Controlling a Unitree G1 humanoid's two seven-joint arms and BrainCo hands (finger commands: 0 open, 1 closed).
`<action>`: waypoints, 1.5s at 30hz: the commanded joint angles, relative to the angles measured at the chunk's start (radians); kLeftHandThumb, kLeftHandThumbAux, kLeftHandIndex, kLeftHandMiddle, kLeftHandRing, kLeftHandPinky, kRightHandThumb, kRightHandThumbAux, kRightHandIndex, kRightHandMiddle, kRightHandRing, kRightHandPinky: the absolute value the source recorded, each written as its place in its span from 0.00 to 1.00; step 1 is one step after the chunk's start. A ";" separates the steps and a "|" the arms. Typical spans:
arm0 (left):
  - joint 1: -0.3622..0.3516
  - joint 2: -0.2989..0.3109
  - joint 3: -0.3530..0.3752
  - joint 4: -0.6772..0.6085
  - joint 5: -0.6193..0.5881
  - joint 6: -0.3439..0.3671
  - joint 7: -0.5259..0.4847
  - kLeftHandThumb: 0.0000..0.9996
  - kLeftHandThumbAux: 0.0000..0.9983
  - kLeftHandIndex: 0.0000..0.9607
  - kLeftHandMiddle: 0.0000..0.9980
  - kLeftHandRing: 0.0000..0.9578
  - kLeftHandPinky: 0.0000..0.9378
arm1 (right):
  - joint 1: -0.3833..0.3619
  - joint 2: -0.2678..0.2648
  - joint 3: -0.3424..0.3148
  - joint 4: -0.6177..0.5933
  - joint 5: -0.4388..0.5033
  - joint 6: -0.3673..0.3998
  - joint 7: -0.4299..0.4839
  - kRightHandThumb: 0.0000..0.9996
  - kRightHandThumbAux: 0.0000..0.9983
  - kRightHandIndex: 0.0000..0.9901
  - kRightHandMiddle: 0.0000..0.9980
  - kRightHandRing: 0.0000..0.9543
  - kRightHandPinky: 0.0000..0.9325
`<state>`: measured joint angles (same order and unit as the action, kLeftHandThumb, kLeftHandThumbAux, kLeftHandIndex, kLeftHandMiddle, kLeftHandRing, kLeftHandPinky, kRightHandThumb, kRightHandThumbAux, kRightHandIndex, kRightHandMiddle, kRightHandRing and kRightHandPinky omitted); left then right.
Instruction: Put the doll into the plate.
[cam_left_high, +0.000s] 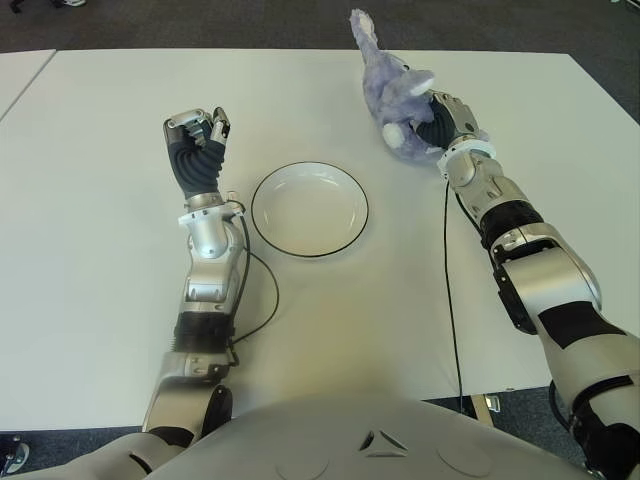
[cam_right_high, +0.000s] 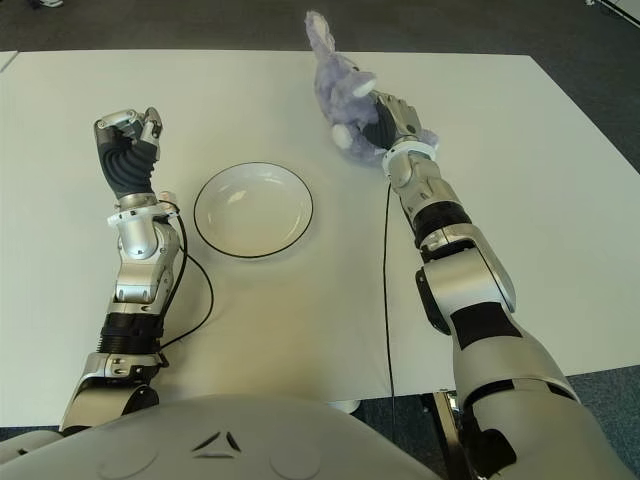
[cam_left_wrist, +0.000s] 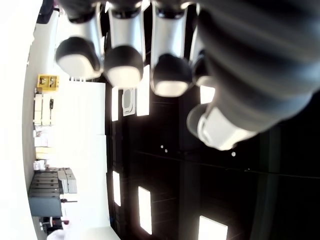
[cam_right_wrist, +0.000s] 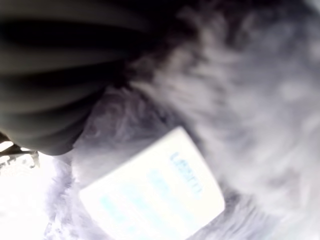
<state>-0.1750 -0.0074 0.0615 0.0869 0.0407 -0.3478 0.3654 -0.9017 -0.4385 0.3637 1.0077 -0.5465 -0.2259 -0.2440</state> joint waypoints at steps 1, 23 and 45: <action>0.198 -0.051 0.009 0.093 0.000 0.027 0.002 0.55 0.75 0.87 0.89 0.94 0.95 | 0.054 -0.029 -0.053 -0.160 0.046 0.021 0.074 0.95 0.66 0.38 0.50 0.55 0.91; 0.168 -0.028 0.010 0.142 0.025 0.020 0.004 0.56 0.76 0.88 0.90 0.95 0.97 | 0.125 -0.050 -0.157 -0.483 0.094 -0.022 0.199 0.86 0.68 0.40 0.54 0.93 0.96; 0.164 -0.028 0.010 0.142 0.025 0.028 -0.001 0.56 0.76 0.88 0.90 0.95 0.97 | 0.202 -0.056 -0.192 -0.698 0.144 -0.083 0.343 0.85 0.68 0.40 0.54 0.93 0.96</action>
<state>-0.1808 -0.0009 0.0687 0.1284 0.0508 -0.3446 0.3653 -0.7290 -0.4902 0.1826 0.3497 -0.4338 -0.2837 0.0703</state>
